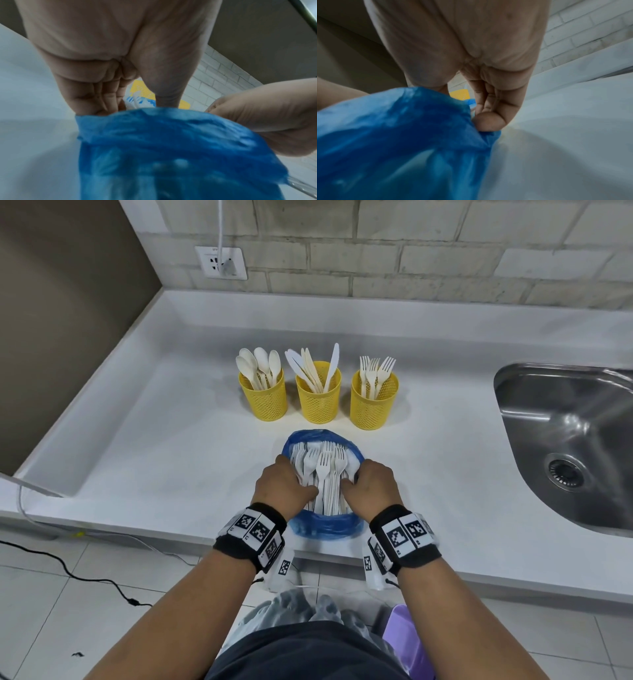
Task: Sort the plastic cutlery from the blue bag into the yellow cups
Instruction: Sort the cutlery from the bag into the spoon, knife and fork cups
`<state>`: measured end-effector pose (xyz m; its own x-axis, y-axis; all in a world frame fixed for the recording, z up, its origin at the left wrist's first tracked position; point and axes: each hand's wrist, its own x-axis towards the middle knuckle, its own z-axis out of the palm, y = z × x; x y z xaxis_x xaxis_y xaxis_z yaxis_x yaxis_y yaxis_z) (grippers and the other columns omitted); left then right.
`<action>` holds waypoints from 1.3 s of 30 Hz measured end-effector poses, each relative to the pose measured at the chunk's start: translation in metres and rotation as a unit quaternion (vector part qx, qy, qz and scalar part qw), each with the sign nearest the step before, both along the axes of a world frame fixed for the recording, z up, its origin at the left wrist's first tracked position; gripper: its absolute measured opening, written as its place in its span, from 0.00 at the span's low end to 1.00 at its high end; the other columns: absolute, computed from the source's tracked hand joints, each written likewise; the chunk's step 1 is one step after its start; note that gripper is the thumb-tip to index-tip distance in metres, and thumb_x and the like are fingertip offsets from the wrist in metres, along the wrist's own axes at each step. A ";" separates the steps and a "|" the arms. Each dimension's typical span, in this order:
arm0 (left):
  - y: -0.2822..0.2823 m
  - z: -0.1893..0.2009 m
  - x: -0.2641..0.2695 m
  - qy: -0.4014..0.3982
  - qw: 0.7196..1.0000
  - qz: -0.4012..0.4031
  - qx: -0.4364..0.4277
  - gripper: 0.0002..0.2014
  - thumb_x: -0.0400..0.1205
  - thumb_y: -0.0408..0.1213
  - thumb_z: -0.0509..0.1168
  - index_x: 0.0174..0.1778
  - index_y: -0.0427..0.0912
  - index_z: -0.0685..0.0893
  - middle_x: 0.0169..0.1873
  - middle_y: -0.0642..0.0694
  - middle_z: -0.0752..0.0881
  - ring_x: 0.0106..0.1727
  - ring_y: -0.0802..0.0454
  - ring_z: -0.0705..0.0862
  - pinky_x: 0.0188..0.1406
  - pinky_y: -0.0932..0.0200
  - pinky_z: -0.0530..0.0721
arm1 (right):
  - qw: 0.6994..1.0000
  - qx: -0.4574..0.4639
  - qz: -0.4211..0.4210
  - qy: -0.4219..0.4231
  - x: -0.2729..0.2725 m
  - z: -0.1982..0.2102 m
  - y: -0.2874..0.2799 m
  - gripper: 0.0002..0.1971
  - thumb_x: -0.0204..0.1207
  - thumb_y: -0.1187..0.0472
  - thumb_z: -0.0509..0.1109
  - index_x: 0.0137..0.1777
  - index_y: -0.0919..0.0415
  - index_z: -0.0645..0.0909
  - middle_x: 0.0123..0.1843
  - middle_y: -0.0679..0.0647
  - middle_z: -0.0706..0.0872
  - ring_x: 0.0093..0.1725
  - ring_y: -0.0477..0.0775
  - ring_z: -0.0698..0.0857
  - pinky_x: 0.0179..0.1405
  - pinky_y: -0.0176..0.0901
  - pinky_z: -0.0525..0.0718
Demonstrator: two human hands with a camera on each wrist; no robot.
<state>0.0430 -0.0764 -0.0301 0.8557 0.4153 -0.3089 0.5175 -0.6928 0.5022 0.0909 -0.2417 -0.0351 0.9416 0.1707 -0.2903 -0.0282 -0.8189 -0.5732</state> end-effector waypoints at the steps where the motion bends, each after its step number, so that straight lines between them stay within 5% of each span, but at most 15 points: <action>1: -0.001 -0.001 0.000 -0.003 1.000 -0.006 0.003 0.27 0.73 0.46 0.78 0.62 0.38 0.76 0.51 0.43 0.86 0.54 0.40 0.86 0.47 0.52 0.82 | 1.000 -0.001 -0.002 0.009 0.001 -0.001 0.001 0.15 0.82 0.54 0.68 0.36 0.60 0.73 0.44 0.63 0.85 0.45 0.62 0.84 0.41 0.43 0.73; 8: -0.002 0.000 0.002 -0.006 1.000 -0.001 0.003 0.28 0.74 0.46 0.78 0.64 0.37 0.76 0.55 0.40 0.87 0.56 0.38 0.87 0.49 0.52 0.83 | 0.999 0.040 -0.014 0.029 0.007 0.007 -0.005 0.17 0.81 0.57 0.70 0.32 0.56 0.71 0.35 0.51 0.79 0.36 0.52 0.78 0.34 0.40 0.71; 13: 0.006 0.003 0.002 -0.006 0.999 0.025 -0.038 0.21 0.73 0.43 0.77 0.56 0.38 0.78 0.48 0.44 0.85 0.49 0.43 0.84 0.41 0.58 0.78 | 0.997 0.074 -0.021 0.017 0.008 0.013 -0.008 0.21 0.78 0.61 0.71 0.26 0.57 0.68 0.25 0.50 0.75 0.27 0.46 0.73 0.26 0.39 0.64; 18: 0.010 0.003 -0.001 -0.059 0.995 0.022 -0.072 0.13 0.75 0.38 0.74 0.50 0.40 0.79 0.40 0.50 0.83 0.43 0.52 0.80 0.32 0.67 0.70 | 0.991 0.101 -0.023 0.080 0.013 0.012 -0.011 0.18 0.78 0.60 0.71 0.28 0.58 0.72 0.29 0.52 0.79 0.34 0.53 0.80 0.30 0.42 0.70; 24: 0.002 0.012 -0.001 -0.093 0.989 0.035 -0.105 0.10 0.81 0.37 0.70 0.52 0.44 0.75 0.43 0.51 0.80 0.45 0.50 0.78 0.46 0.59 0.72 | 0.983 0.152 -0.033 0.103 0.011 0.019 -0.008 0.15 0.76 0.63 0.73 0.28 0.58 0.74 0.30 0.53 0.80 0.34 0.53 0.80 0.33 0.45 0.75; 26: 0.002 0.010 0.000 -0.074 0.989 0.045 -0.123 0.10 0.82 0.37 0.68 0.52 0.40 0.74 0.42 0.50 0.79 0.46 0.48 0.79 0.42 0.56 0.72 | 0.973 0.189 -0.050 0.122 0.010 0.019 -0.010 0.07 0.71 0.61 0.74 0.36 0.65 0.83 0.39 0.62 0.90 0.43 0.62 0.89 0.45 0.57 0.86; 28: 0.004 0.010 0.001 -0.065 0.986 0.054 -0.145 0.10 0.82 0.37 0.67 0.53 0.37 0.74 0.42 0.49 0.79 0.46 0.48 0.79 0.37 0.56 0.73 | 0.967 0.211 -0.060 0.132 0.011 0.017 -0.012 0.15 0.64 0.57 0.73 0.45 0.68 0.87 0.46 0.65 0.92 0.51 0.67 0.91 0.55 0.64 0.89; 30: 0.003 0.010 0.002 -0.066 0.978 0.070 -0.182 0.12 0.81 0.36 0.67 0.57 0.37 0.75 0.46 0.46 0.82 0.46 0.50 0.81 0.39 0.59 0.76 | 0.966 0.216 -0.046 0.133 0.012 0.016 -0.014 0.17 0.63 0.55 0.73 0.48 0.66 0.88 0.47 0.62 0.93 0.51 0.64 0.91 0.57 0.64 0.89; 32: 0.001 0.009 0.002 -0.067 0.966 0.095 -0.232 0.13 0.80 0.33 0.65 0.59 0.37 0.74 0.49 0.43 0.83 0.47 0.48 0.83 0.45 0.52 0.80 | 0.968 0.216 -0.034 0.120 0.012 0.018 -0.015 0.18 0.66 0.54 0.75 0.50 0.68 0.88 0.48 0.63 0.93 0.52 0.64 0.91 0.57 0.66 0.89; 35: -0.006 0.008 0.001 -0.092 0.945 0.115 -0.293 0.10 0.74 0.30 0.63 0.50 0.37 0.73 0.39 0.43 0.79 0.38 0.47 0.80 0.36 0.54 0.79 | 0.969 0.225 -0.025 0.094 0.010 0.023 -0.016 0.24 0.65 0.49 0.75 0.51 0.71 0.87 0.49 0.66 0.92 0.51 0.65 0.91 0.56 0.68 0.89; 39: -0.016 0.010 0.000 -0.127 0.930 0.109 -0.326 0.16 0.76 0.25 0.65 0.58 0.41 0.73 0.45 0.48 0.82 0.47 0.49 0.84 0.43 0.54 0.80 | 0.973 0.215 0.007 0.080 0.010 0.026 -0.012 0.13 0.74 0.54 0.79 0.48 0.65 0.88 0.43 0.60 0.92 0.43 0.57 0.90 0.53 0.61 0.90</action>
